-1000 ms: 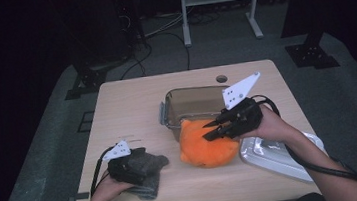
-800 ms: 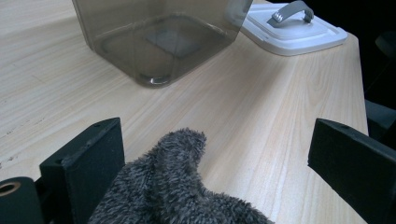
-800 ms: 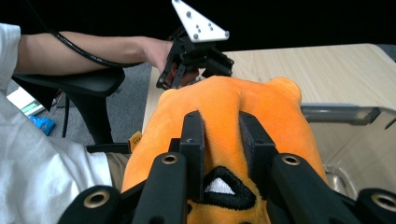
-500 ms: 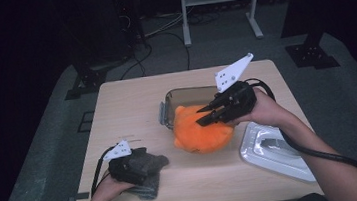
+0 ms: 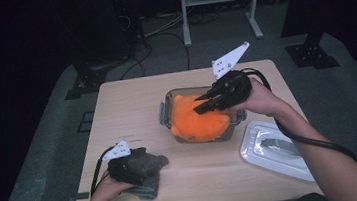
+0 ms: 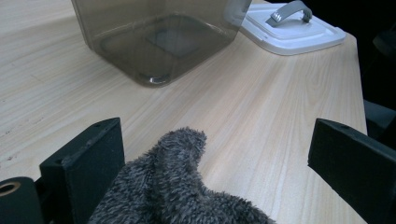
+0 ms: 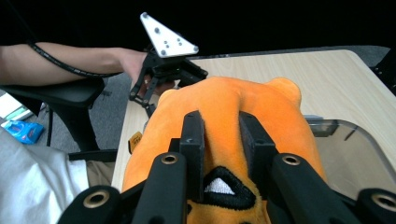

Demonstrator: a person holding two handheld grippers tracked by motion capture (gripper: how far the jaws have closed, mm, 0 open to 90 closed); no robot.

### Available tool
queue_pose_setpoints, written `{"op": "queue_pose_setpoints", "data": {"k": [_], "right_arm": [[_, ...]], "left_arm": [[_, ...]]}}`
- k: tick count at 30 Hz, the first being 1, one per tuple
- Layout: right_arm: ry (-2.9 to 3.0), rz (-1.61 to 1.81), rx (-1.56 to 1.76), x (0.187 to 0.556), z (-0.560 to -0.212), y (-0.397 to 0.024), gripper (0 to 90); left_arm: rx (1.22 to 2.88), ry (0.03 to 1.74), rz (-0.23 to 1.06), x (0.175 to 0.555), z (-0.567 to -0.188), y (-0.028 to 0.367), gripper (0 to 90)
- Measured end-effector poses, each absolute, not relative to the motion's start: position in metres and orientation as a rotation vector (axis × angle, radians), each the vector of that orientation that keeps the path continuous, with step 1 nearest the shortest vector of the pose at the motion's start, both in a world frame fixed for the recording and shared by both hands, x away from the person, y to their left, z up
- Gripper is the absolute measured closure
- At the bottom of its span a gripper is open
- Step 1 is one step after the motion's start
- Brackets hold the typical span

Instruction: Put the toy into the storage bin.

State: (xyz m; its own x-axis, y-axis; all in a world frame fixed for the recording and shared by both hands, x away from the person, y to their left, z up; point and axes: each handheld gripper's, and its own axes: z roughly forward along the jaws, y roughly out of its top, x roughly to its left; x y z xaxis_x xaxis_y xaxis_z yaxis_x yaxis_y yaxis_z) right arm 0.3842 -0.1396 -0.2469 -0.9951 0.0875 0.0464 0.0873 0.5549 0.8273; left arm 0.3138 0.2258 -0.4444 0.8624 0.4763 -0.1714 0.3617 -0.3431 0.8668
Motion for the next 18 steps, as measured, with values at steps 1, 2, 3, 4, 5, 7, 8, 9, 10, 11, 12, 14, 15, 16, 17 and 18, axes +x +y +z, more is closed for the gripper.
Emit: {"op": "queue_pose_setpoints", "data": {"k": [1,2,3,4,5,7,8,9,10,11,12,14,15,16,17,18], "right_arm": [[2.765,1.472,0.163,0.386,-0.246,-0.14,73.3],[2.759,1.471,0.162,0.388,-0.246,-0.14,73.3],[2.755,1.471,0.164,0.39,-0.245,-0.14,73.2],[2.751,1.473,0.167,0.392,-0.245,-0.141,73.2],[2.749,1.475,0.178,0.395,-0.244,-0.141,73.3],[2.746,1.468,0.19,0.399,-0.244,-0.142,73.2],[2.744,1.463,0.191,0.401,-0.243,-0.142,73.3],[2.743,1.461,0.199,0.403,-0.243,-0.142,73.2],[2.743,1.462,0.212,0.405,-0.243,-0.143,73.2],[2.737,1.462,0.209,0.408,-0.244,-0.143,73.2],[2.738,1.462,0.219,0.409,-0.244,-0.143,73.3],[2.732,1.458,0.224,0.413,-0.244,-0.143,73.2],[2.732,1.455,0.233,0.415,-0.244,-0.143,73.2],[2.732,1.453,0.235,0.417,-0.245,-0.143,73.2],[2.729,1.455,0.24,0.419,-0.245,-0.143,73.2],[2.729,1.455,0.247,0.42,-0.246,-0.143,73.2]], "left_arm": [[1.966,0.617,0.132,0.314,-0.444,0.225,2.9],[1.967,0.617,0.132,0.314,-0.445,0.225,2.9],[1.967,0.616,0.13,0.314,-0.445,0.225,3.0],[1.966,0.616,0.129,0.314,-0.445,0.225,2.9],[1.965,0.616,0.129,0.314,-0.445,0.225,2.9],[1.967,0.614,0.127,0.314,-0.445,0.224,2.9],[1.967,0.613,0.127,0.315,-0.445,0.224,2.9],[1.967,0.614,0.125,0.315,-0.445,0.224,2.9],[1.967,0.613,0.125,0.315,-0.445,0.224,2.9],[1.965,0.613,0.124,0.315,-0.445,0.224,2.9],[1.967,0.612,0.124,0.315,-0.445,0.224,2.9],[1.964,0.61,0.127,0.315,-0.444,0.224,2.9],[1.961,0.61,0.126,0.314,-0.444,0.224,2.9],[1.961,0.609,0.126,0.314,-0.444,0.224,2.9],[1.96,0.608,0.125,0.314,-0.444,0.223,2.9],[1.96,0.608,0.125,0.314,-0.444,0.223,2.9]]}}
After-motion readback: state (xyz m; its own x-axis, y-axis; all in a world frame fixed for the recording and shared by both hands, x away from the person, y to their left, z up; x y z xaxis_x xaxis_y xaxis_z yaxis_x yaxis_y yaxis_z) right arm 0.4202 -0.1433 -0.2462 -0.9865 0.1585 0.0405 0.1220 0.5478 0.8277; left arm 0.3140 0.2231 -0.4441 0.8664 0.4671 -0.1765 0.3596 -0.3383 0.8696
